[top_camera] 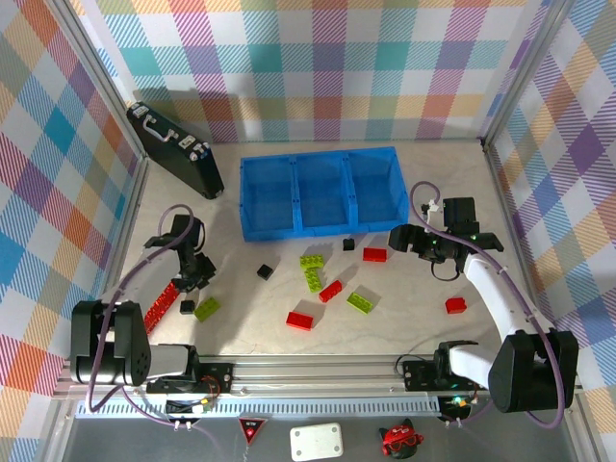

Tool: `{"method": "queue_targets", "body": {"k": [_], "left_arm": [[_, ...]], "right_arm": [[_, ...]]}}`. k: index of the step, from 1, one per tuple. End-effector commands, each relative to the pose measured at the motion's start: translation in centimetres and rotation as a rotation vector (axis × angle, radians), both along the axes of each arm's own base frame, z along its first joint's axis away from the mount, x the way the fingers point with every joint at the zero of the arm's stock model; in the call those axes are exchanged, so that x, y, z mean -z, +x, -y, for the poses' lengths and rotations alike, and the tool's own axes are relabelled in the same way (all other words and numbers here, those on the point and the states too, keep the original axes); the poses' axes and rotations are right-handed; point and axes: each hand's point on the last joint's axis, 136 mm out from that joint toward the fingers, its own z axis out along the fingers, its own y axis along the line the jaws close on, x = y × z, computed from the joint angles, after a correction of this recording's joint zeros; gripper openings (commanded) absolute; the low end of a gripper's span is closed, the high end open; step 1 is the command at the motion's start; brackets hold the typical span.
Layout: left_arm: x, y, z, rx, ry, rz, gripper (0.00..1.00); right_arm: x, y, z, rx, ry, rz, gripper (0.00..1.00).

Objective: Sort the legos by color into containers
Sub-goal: Pick up the lego from the bottom-left of the table, then place the lego in the container.

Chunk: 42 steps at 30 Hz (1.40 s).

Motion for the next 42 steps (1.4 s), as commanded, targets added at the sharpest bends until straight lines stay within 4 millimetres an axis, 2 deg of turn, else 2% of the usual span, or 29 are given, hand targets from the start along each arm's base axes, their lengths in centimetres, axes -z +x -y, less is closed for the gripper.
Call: {"method": "queue_targets", "body": {"k": [1,8,13,16,23,27,31,37,42], "left_arm": [[-2.9,0.3,0.4,0.033,-0.019,0.029,0.35],[-7.7,2.5,1.6,0.099,-0.017,0.105,0.35],[-10.5,4.8,3.4,0.161,-0.016,0.156,0.35],[-11.7,6.5,5.1,0.212,0.001,0.176,0.35],[-13.5,10.7,10.4,0.353,0.038,0.203,0.35],[-13.5,12.7,13.0,0.413,0.044,0.203,0.35],[-12.8,14.0,14.9,0.456,0.037,0.189,0.35],[-10.2,15.5,17.5,0.522,0.018,0.131,0.35],[-6.8,16.2,18.8,0.578,-0.004,0.062,0.35]], "right_arm": [[-1.2,-0.2,-0.2,-0.009,0.008,0.017,0.82],[-1.5,-0.4,-0.3,-0.014,0.009,0.015,0.82],[-1.9,-0.6,-0.2,-0.011,0.005,0.018,0.82],[-2.1,-0.6,-0.2,-0.012,0.001,0.02,0.82],[-2.2,-0.7,-0.2,-0.012,0.002,0.016,0.81],[-2.1,-0.8,-0.2,-0.013,0.002,0.01,0.81],[-2.1,-0.9,-0.1,-0.015,-0.009,0.008,0.81],[-2.0,-0.8,0.0,-0.02,-0.019,0.003,0.81],[-2.0,-0.8,0.0,-0.023,-0.018,-0.004,0.81]]}}
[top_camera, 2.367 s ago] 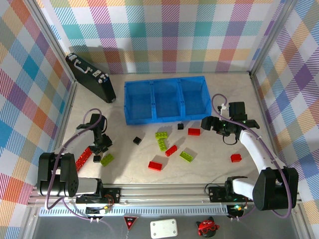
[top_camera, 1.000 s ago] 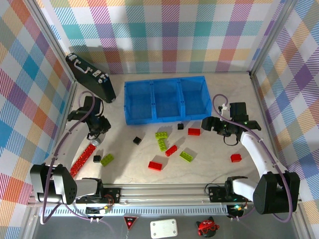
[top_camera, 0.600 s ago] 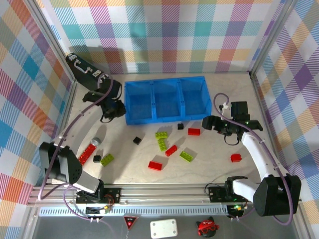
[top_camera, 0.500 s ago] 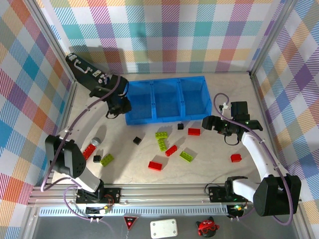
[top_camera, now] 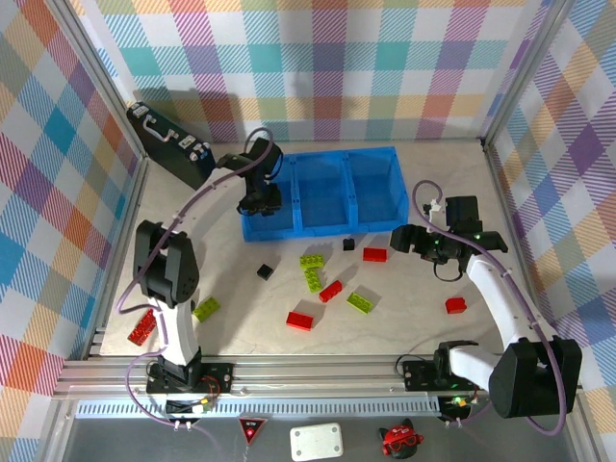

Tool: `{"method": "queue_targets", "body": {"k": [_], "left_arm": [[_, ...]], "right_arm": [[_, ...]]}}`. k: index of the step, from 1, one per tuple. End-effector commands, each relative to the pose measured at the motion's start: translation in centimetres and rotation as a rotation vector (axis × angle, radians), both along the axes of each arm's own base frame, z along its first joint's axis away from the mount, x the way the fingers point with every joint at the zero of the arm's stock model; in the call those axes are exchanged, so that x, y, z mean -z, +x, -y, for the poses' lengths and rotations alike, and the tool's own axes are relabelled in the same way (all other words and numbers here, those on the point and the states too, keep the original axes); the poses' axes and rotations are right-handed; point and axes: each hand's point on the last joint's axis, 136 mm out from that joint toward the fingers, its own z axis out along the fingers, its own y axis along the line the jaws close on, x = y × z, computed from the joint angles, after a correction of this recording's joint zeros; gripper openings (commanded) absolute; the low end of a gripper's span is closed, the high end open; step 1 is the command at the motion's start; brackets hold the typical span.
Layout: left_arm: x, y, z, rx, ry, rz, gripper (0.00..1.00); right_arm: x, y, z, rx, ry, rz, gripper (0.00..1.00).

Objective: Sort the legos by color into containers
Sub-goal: Place the lego in the container.

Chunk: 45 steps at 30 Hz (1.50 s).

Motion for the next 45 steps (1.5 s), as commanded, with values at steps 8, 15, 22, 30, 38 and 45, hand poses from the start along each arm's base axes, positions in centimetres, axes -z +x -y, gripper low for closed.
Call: {"method": "queue_targets", "body": {"k": [8,15,22,30,38,45], "left_arm": [[6.2,0.3,1.7,0.092,0.018,-0.133,0.35],[8.8,1.2,1.3,0.096,0.076,-0.159,0.36],[9.3,2.6,0.6,0.097,0.124,-0.138,0.39],[8.4,3.0,0.8,0.097,0.107,-0.121,0.46],[3.9,2.5,0.8,0.081,0.064,-0.055,0.47],[0.2,-0.6,-0.6,0.053,0.045,-0.03,0.47]], "right_arm": [[-0.4,0.1,-0.1,-0.021,-0.016,0.01,0.81],[-0.4,0.0,0.0,-0.019,-0.021,0.01,0.81],[-0.6,0.0,0.2,-0.015,-0.03,0.016,0.82],[-0.8,-0.3,0.2,-0.013,-0.027,0.022,0.82],[-1.3,-0.5,0.1,-0.014,-0.019,0.035,0.82],[-1.3,-0.7,-0.2,-0.016,-0.003,0.037,0.82]]}}
